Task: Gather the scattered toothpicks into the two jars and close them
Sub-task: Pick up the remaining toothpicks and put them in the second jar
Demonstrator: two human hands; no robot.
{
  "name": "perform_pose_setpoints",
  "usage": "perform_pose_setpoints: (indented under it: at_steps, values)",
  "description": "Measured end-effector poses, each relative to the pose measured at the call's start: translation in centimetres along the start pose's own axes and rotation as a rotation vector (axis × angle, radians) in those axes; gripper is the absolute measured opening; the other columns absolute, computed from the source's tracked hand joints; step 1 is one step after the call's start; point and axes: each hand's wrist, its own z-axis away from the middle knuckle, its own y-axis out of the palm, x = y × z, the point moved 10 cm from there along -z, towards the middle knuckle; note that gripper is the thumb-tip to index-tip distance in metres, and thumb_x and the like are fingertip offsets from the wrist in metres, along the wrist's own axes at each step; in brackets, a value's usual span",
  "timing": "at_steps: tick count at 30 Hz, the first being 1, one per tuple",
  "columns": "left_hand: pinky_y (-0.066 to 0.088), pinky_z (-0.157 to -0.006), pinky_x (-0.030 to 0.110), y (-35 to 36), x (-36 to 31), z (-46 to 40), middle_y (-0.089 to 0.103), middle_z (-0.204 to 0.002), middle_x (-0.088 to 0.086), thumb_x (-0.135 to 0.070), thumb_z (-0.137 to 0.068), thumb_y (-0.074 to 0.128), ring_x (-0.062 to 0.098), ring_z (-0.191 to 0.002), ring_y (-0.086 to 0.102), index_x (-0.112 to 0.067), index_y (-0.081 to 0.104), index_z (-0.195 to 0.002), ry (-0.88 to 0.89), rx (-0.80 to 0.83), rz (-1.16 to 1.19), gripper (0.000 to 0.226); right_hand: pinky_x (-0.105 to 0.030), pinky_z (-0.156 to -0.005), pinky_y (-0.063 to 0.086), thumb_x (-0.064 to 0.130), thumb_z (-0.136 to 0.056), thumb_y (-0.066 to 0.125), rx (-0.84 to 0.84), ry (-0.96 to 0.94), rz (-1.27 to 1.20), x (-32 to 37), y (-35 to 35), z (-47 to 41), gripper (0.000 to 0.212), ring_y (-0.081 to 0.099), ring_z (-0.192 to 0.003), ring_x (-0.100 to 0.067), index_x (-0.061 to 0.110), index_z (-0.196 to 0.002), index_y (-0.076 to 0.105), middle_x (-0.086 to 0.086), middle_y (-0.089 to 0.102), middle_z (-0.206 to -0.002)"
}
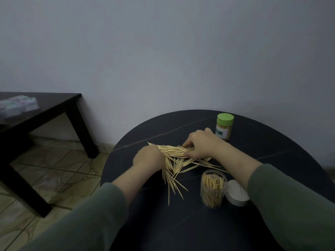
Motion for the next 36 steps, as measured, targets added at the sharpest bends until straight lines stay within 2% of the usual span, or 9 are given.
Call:
perform_pose_setpoints:
  at_steps: [2, 5, 8, 11, 15, 22, 29, 36]
  values:
    - [0.045, -0.066, 0.03, -0.7, 0.3, 0.1, 0.061, -0.092, 0.006, -0.012, -0.092, 0.042, 0.022, -0.083, 0.058, -0.007, 0.063, -0.1, -0.01, -0.032, 0.024, 0.023, -0.042, -0.106, 0.029, 0.049, -0.091, 0.058, 0.0, 0.004, -0.006, -0.3, 0.0, 0.2, 0.043, 0.052, -0.116, -0.015, 0.031, -0.129, 0.059, 0.006, 0.062, -0.125]
    - [0.048, -0.075, 0.033, -2.6, 0.3, 0.3, 0.06, -0.118, 0.004, -0.012, -0.092, 0.045, 0.024, -0.105, 0.057, -0.018, 0.06, -0.122, 0.066, -0.152, -0.126, 0.034, -0.043, -0.107, 0.028, 0.047, -0.091, 0.059, -0.004, 0.014, -0.002, -0.9, -0.1, 0.4, 0.039, 0.053, -0.116, -0.014, 0.032, -0.127, 0.061, 0.008, 0.062, -0.125]
    - [0.042, -0.101, 0.036, -2.6, -1.0, 0.0, 0.04, -0.145, 0.0, -0.007, -0.091, 0.05, 0.024, -0.128, 0.039, -0.025, 0.039, -0.144, 0.31, -0.179, -0.233, 0.057, -0.043, -0.106, 0.029, 0.048, -0.091, 0.058, -0.007, 0.006, 0.015, -1.0, -0.1, 0.6, 0.042, 0.052, -0.119, -0.015, 0.032, -0.13, 0.059, 0.007, 0.061, -0.127]
    - [0.041, -0.103, 0.032, -1.4, -2.9, -0.1, 0.03, -0.154, -0.009, -0.004, -0.093, 0.05, 0.019, -0.126, 0.035, -0.029, 0.03, -0.149, 0.526, -0.137, -0.341, 0.065, -0.044, -0.107, 0.028, 0.055, -0.089, 0.056, -0.05, -0.005, 0.016, -0.6, -0.4, 0.7, 0.051, 0.046, -0.126, -0.017, 0.03, -0.134, 0.056, 0.006, 0.057, -0.134]
    - [0.044, -0.096, 0.03, -0.8, -4.2, -0.5, 0.035, -0.151, -0.012, -0.01, -0.097, 0.047, 0.016, -0.122, 0.038, -0.029, 0.033, -0.148, 0.616, -0.147, -0.42, 0.056, -0.044, -0.107, 0.027, 0.057, -0.09, 0.053, -0.061, -0.019, 0.016, 0.1, -0.2, 0.5, 0.051, 0.044, -0.127, -0.018, 0.03, -0.134, 0.055, 0.006, 0.057, -0.134]
    - [0.042, -0.084, 0.025, -0.8, -4.6, -0.5, 0.049, -0.14, -0.011, -0.024, -0.102, 0.043, 0.013, -0.113, 0.042, -0.034, 0.044, -0.142, 0.699, -0.218, -0.4, 0.041, -0.045, -0.107, 0.026, 0.04, -0.095, 0.056, -0.027, 0.019, 0.051, 0.0, -0.1, 0.0, 0.031, 0.054, -0.114, -0.016, 0.03, -0.123, 0.065, 0.008, 0.065, -0.121]
    - [0.045, -0.087, 0.028, -0.4, -6.3, 1.0, 0.051, -0.136, -0.005, -0.023, -0.101, 0.044, 0.015, -0.116, 0.044, -0.032, 0.046, -0.141, 0.812, -0.293, -0.427, 0.041, -0.042, -0.101, 0.029, 0.037, -0.095, 0.057, -0.038, 0.078, 0.13, -1.0, -0.8, 0.4, 0.026, 0.057, -0.104, -0.014, 0.03, -0.116, 0.069, 0.008, 0.068, -0.11]
    - [0.046, -0.086, 0.027, -0.4, -6.5, 1.4, 0.055, -0.131, -0.005, -0.022, -0.1, 0.046, 0.014, -0.113, 0.045, -0.032, 0.051, -0.137, 0.845, -0.311, -0.402, 0.038, -0.042, -0.099, 0.032, 0.039, -0.093, 0.058, -0.045, 0.073, 0.142, -1.8, -0.9, 1.3, 0.025, 0.056, -0.105, -0.016, 0.03, -0.114, 0.07, 0.008, 0.068, -0.108]
